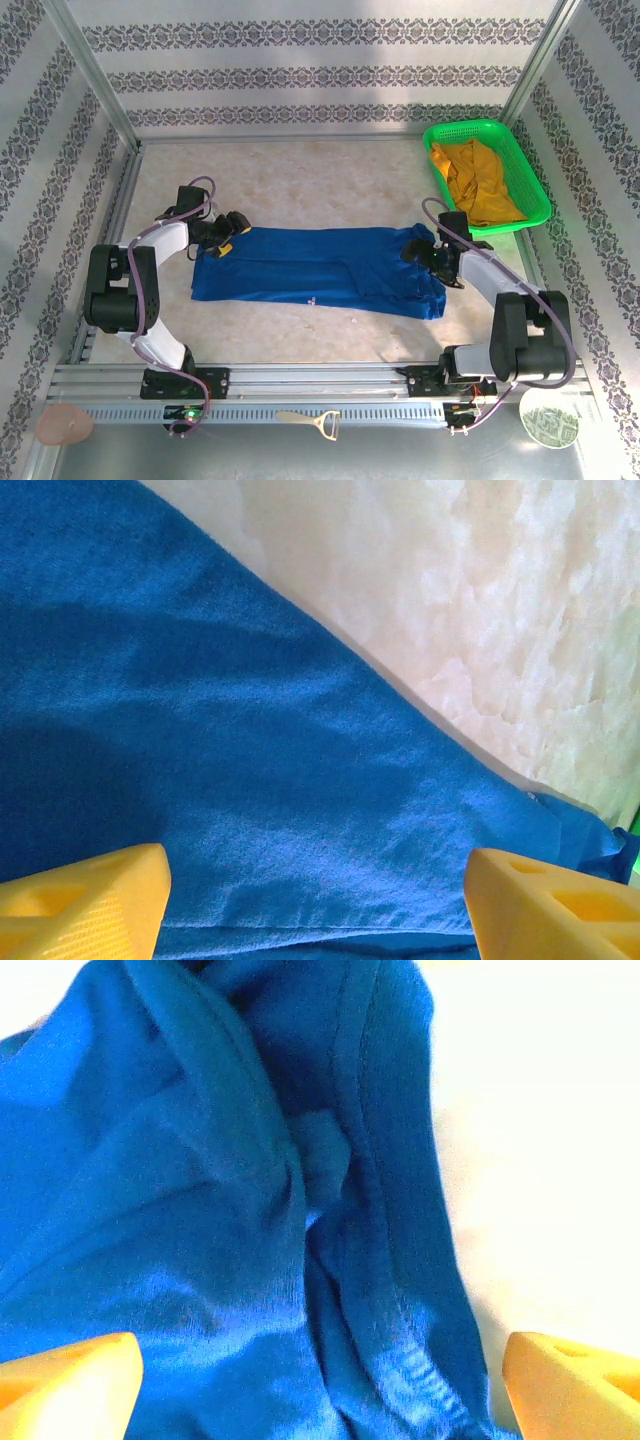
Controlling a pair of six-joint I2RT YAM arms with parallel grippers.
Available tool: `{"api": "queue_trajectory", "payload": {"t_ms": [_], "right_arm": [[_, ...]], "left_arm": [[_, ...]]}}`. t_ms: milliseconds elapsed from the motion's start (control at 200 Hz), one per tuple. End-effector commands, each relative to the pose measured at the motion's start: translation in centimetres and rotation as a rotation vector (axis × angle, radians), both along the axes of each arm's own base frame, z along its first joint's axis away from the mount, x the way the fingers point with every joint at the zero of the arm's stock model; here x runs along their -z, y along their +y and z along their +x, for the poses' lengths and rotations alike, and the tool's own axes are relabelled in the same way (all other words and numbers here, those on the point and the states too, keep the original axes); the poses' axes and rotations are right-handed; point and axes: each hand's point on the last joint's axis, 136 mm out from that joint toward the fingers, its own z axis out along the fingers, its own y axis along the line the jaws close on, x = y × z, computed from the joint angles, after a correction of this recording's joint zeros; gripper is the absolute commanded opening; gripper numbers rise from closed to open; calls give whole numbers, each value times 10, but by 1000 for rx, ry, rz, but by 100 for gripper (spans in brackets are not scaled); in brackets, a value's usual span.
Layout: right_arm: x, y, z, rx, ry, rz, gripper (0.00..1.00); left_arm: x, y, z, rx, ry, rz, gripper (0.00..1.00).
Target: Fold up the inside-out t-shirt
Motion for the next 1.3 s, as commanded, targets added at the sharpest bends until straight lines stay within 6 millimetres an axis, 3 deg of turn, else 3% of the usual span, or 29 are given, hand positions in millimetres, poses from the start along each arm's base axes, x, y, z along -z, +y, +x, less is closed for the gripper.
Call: {"api": "queue_trajectory", "payload": {"t_ms": [0,180,440,615,694,804,979,1169,1294], "right_arm": [[5,7,4,-30,22,-5,93],[18,35,-1,-97,48,79,89],[8,40,-18,-93,9,81,75],[15,43,-16,-92,40,78,74],[16,46,-10,-99,55,62,67],[16,49,-2,-102,64,44,46],[12,47,-1,-88,67,36,0],[-12,29,-4,-30,37,40,0],[-27,14,-4,5,21,39,0]], "left_arm": [[-10,-4,-1,9,-19,9,78],[-11,-3,0,7,-22,9,78],[-10,-4,2,3,-26,8,78],[-9,-4,4,1,-25,4,78],[-8,-4,3,3,-22,4,78],[-8,-4,3,4,-20,4,78],[-11,-2,7,18,-26,31,78],[-2,4,14,74,-11,101,78],[14,-1,6,110,25,121,78]]}}
